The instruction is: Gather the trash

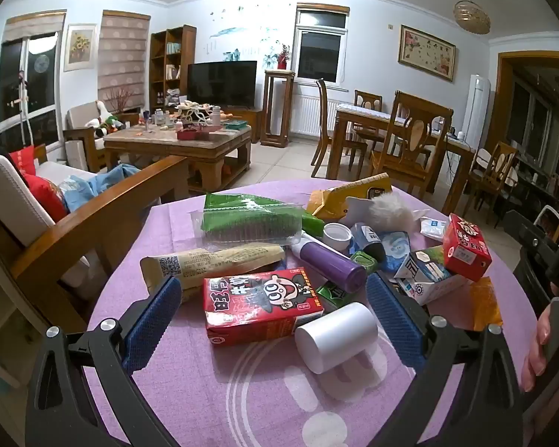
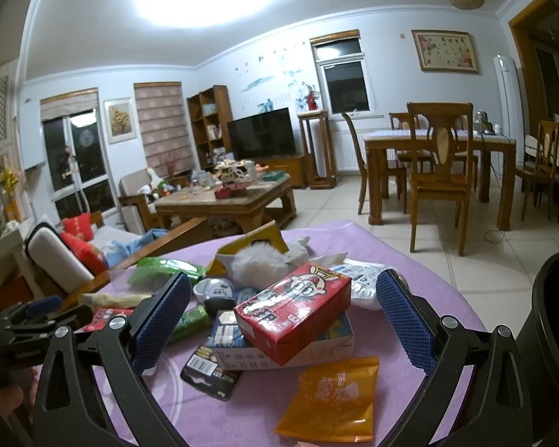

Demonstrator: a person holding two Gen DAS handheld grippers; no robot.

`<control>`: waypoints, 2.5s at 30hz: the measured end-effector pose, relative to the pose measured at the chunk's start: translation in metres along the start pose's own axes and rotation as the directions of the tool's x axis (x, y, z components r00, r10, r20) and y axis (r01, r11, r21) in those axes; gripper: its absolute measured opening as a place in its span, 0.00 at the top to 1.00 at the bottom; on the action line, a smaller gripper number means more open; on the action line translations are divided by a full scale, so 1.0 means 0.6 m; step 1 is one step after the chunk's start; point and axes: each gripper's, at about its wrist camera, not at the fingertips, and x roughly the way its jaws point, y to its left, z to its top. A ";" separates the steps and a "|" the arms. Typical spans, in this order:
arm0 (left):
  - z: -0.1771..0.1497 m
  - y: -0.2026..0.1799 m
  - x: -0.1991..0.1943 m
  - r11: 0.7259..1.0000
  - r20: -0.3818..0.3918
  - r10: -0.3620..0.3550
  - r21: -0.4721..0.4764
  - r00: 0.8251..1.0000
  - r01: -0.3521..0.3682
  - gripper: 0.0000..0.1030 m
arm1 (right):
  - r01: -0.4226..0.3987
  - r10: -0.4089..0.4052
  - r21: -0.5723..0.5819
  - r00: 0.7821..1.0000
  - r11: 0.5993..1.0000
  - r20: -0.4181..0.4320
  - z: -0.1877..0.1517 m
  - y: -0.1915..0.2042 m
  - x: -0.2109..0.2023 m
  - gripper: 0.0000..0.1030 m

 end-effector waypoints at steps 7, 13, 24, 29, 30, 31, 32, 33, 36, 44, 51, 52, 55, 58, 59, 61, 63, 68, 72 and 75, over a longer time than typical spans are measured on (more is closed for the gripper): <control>0.000 0.002 0.000 1.000 0.001 0.000 0.000 1.000 0.000 0.05 | 0.000 0.000 0.001 1.000 1.000 0.000 -0.001 -0.001 0.001 0.05; 0.000 0.001 0.000 1.000 0.000 0.001 0.001 1.000 -0.001 0.05 | 0.000 0.000 -0.001 1.000 1.000 0.000 -0.001 -0.001 0.002 0.05; -0.001 0.000 0.000 1.000 0.000 0.000 0.001 1.000 0.000 0.05 | -0.001 0.001 0.001 1.000 1.000 0.000 -0.001 -0.005 0.004 0.05; 0.000 0.000 0.000 1.000 0.000 0.000 0.001 1.000 0.000 0.05 | 0.000 0.000 0.001 1.000 1.000 0.000 -0.001 -0.005 0.005 0.05; -0.001 0.000 0.000 1.000 0.000 0.001 0.001 1.000 -0.001 0.05 | 0.000 0.000 0.001 1.000 1.000 0.000 -0.001 -0.004 0.005 0.05; -0.001 -0.001 0.000 1.000 0.000 0.000 0.002 1.000 0.000 0.05 | 0.000 0.000 0.001 1.000 1.000 0.000 0.000 -0.003 0.005 0.05; -0.001 0.000 0.000 1.000 0.000 0.000 0.002 1.000 0.000 0.05 | 0.000 0.000 0.001 1.000 1.000 0.000 0.000 -0.002 0.005 0.05; -0.001 0.000 0.000 1.000 0.000 0.000 0.001 1.000 0.000 0.05 | 0.000 0.000 0.000 1.000 1.000 0.000 0.000 -0.001 0.006 0.05; -0.001 -0.001 0.000 1.000 0.000 0.000 0.002 1.000 0.000 0.05 | 0.000 0.000 0.001 1.000 1.000 0.000 0.001 0.001 0.006 0.05; 0.001 0.007 -0.002 0.999 0.003 -0.034 -0.024 0.999 0.034 0.05 | -0.021 0.022 0.025 0.999 0.999 -0.025 0.007 0.012 0.005 0.05; 0.054 0.121 0.034 0.956 -0.062 -0.270 -0.132 0.961 0.260 0.05 | -0.144 0.143 0.006 0.979 0.990 -0.149 0.059 -0.006 0.023 0.05; 0.065 0.135 0.049 0.952 -0.082 -0.286 -0.139 0.955 0.273 0.05 | -0.174 0.175 0.023 0.965 0.984 -0.195 0.076 -0.010 0.026 0.05; 0.105 0.156 0.125 0.934 -0.180 -0.354 -0.114 0.918 0.338 0.05 | -0.273 0.290 0.100 0.890 0.957 -0.352 0.134 -0.019 0.076 0.05; 0.131 0.157 0.186 0.920 -0.249 -0.391 -0.087 0.886 0.381 0.05 | -0.306 0.321 0.107 0.833 0.946 -0.450 0.169 -0.011 0.153 0.05; 0.137 0.161 0.200 0.913 -0.260 -0.408 -0.097 0.875 0.397 0.05 | -0.316 0.330 0.110 0.825 0.942 -0.458 0.177 -0.008 0.173 0.05; 0.152 0.176 0.234 0.901 -0.282 -0.434 -0.139 0.856 0.411 0.05 | -0.307 0.306 0.084 0.806 0.948 -0.507 0.189 0.006 0.225 0.05; 0.162 0.192 0.268 0.891 -0.312 -0.454 -0.176 0.835 0.418 0.05 | -0.307 0.314 0.112 0.759 0.945 -0.571 0.192 0.003 0.275 0.08; 0.148 0.196 0.262 0.859 -0.324 -0.512 -0.157 0.796 0.488 0.05 | -0.336 0.283 0.038 0.720 0.941 -0.634 0.172 0.031 0.338 0.13; 0.140 0.177 0.249 0.843 -0.362 -0.518 -0.058 0.775 0.535 0.05 | -0.367 0.287 0.016 0.700 0.930 -0.654 0.157 0.051 0.390 0.14; 0.137 0.167 0.259 0.842 -0.393 -0.499 -0.007 0.772 0.540 0.05 | -0.398 0.281 -0.023 0.687 0.917 -0.670 0.147 0.067 0.422 0.14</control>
